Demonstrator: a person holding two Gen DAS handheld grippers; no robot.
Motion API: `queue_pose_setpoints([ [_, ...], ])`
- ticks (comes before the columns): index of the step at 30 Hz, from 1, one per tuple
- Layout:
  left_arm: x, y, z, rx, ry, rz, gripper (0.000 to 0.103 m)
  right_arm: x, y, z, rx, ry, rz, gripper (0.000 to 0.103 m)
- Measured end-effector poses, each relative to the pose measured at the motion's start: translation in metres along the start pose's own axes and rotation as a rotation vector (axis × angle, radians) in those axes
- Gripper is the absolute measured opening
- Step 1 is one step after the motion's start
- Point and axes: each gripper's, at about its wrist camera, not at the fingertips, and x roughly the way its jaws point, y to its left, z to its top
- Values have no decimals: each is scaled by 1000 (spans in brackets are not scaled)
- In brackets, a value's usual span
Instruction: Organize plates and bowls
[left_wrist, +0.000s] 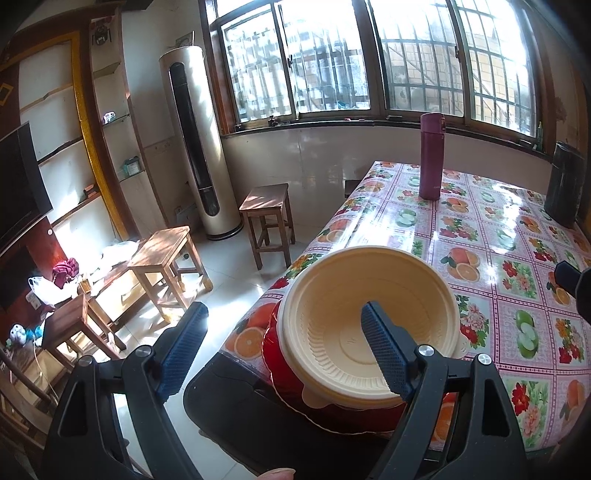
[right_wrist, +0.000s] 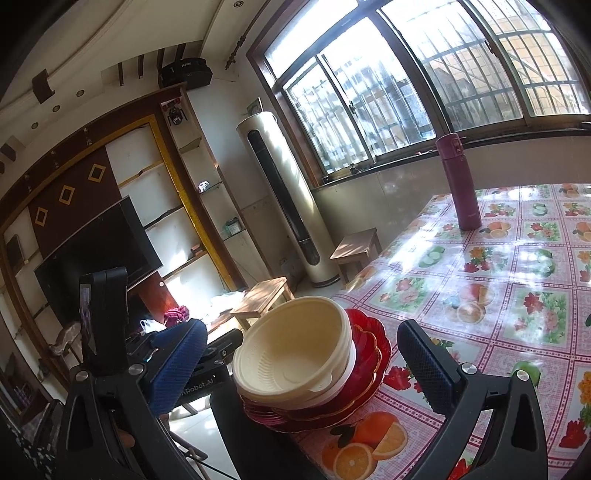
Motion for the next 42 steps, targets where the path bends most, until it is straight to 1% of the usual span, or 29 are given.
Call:
queue_pose_setpoints([
  [11, -1, 0, 0, 0, 13, -25, 85, 0, 5, -1, -11, 1, 2, 103],
  [19, -2, 5, -1, -23, 11, -48, 85, 1, 8, -1, -26, -2, -6, 103],
  [37, 2, 14, 1, -44, 20, -64, 85, 5, 18, -2, -56, 1, 1, 103],
  [42, 4, 13, 2, -47, 30, -78, 85, 6, 18, -2, -56, 6, 2, 103],
])
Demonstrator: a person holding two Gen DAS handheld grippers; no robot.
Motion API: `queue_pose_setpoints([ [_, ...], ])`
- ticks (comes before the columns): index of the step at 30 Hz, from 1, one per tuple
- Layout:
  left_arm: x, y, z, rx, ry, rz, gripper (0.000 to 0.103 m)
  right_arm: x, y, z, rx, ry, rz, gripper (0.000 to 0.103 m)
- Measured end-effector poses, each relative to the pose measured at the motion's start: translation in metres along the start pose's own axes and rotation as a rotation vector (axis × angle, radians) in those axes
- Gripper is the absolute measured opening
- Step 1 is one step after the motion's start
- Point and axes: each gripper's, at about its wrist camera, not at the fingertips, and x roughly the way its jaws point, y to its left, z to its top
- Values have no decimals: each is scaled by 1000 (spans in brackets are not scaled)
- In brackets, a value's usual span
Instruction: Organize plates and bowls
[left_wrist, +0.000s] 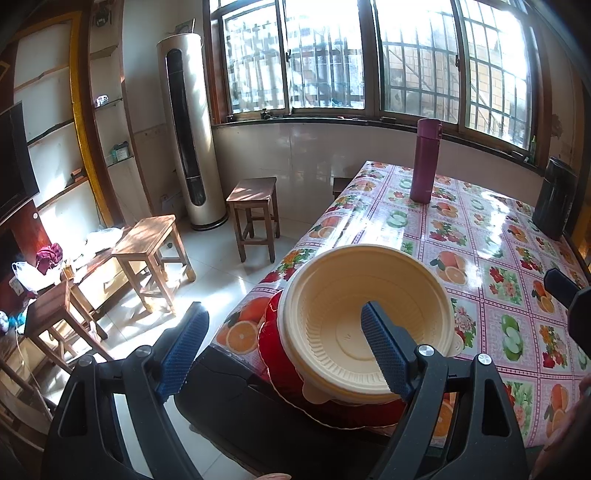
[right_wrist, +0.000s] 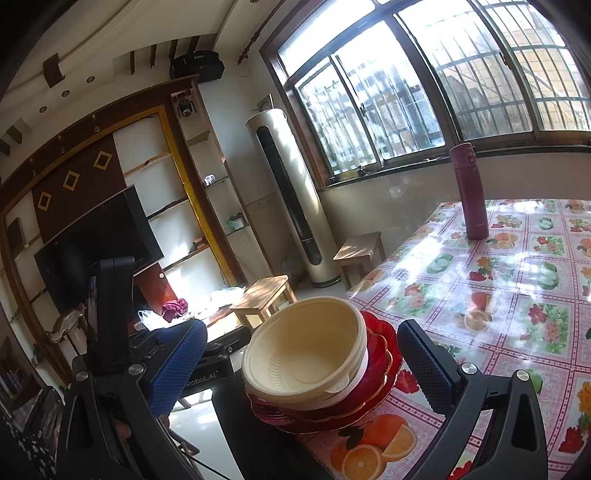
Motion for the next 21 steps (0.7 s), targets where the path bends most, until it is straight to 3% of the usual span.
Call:
queue_pose_setpoints([
  [21, 4, 2, -3, -5, 11, 0, 85, 3, 1, -1, 1, 8, 0, 103],
])
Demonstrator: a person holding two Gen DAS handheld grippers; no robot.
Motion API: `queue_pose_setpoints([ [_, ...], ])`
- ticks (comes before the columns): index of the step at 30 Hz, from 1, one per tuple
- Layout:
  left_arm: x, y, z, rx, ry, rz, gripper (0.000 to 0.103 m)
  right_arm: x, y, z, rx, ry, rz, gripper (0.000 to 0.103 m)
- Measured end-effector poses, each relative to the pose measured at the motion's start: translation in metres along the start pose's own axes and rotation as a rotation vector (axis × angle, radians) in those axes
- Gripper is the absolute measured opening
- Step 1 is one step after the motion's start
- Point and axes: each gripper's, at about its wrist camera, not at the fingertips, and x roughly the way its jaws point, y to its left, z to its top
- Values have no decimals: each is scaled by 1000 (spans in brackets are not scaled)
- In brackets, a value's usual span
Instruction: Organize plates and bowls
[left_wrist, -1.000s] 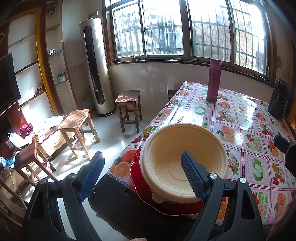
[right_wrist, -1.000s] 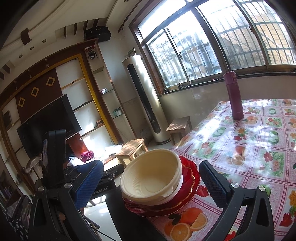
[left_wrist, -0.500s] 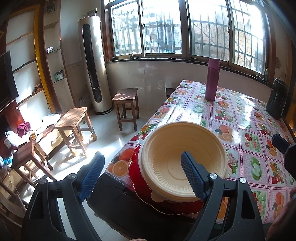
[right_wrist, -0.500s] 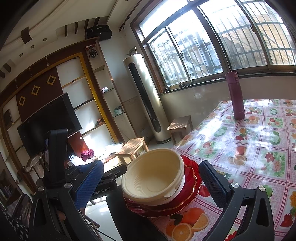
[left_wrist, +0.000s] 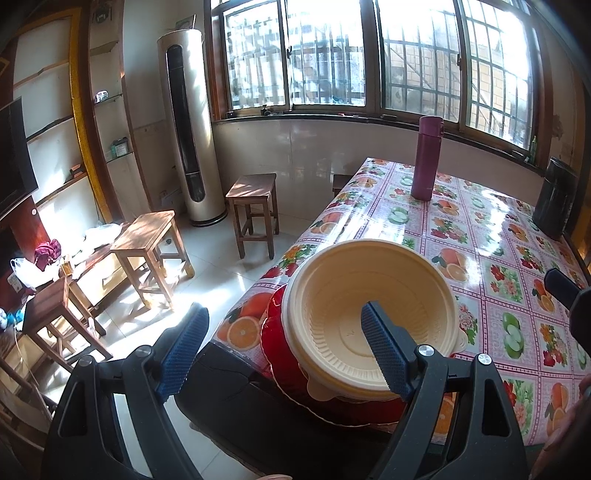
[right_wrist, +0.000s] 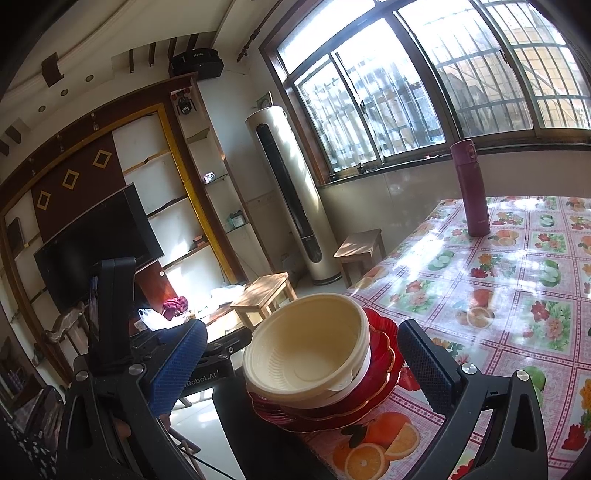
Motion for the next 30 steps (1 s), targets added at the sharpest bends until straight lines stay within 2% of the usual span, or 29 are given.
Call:
queue_pose_setpoints([
  [30, 2, 4, -8, -18, 17, 4, 85, 2, 3, -2, -1, 10, -4, 103],
])
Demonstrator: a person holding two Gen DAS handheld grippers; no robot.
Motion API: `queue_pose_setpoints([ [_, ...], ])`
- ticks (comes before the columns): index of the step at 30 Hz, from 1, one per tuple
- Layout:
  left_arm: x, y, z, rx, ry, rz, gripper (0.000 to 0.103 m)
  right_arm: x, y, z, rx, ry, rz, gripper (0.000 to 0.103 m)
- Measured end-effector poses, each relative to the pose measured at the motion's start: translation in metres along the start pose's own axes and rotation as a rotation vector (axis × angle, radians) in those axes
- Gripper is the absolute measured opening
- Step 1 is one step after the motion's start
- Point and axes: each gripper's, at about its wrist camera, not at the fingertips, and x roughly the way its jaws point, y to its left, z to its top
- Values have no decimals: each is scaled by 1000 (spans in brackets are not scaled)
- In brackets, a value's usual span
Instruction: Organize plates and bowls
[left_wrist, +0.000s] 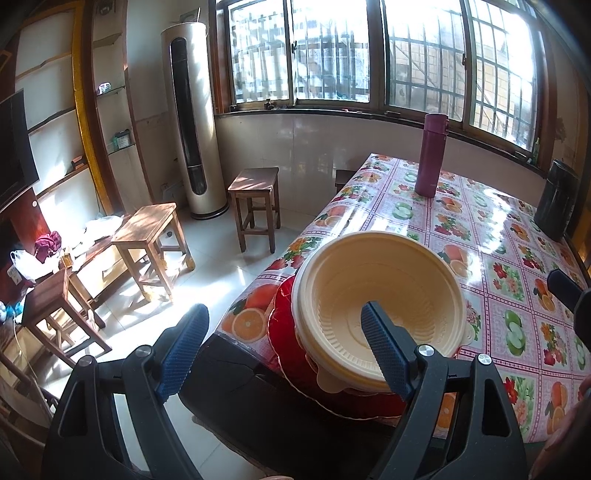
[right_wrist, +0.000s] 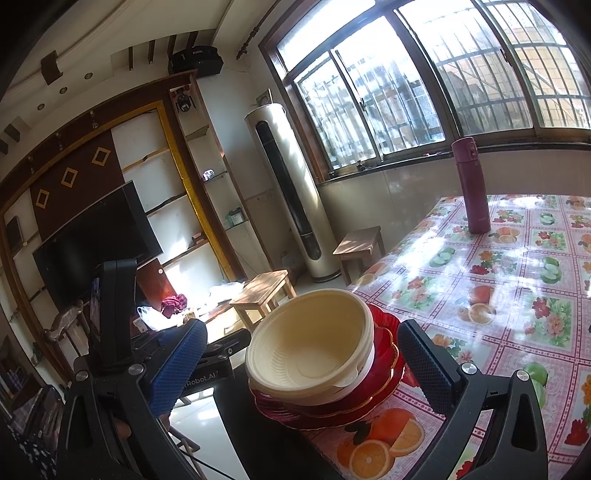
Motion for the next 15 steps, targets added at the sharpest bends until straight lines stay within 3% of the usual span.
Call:
queue_pose_setpoints([
  [15, 1, 1, 0, -6, 10, -5, 85, 2, 4, 1, -8, 0, -4, 103],
])
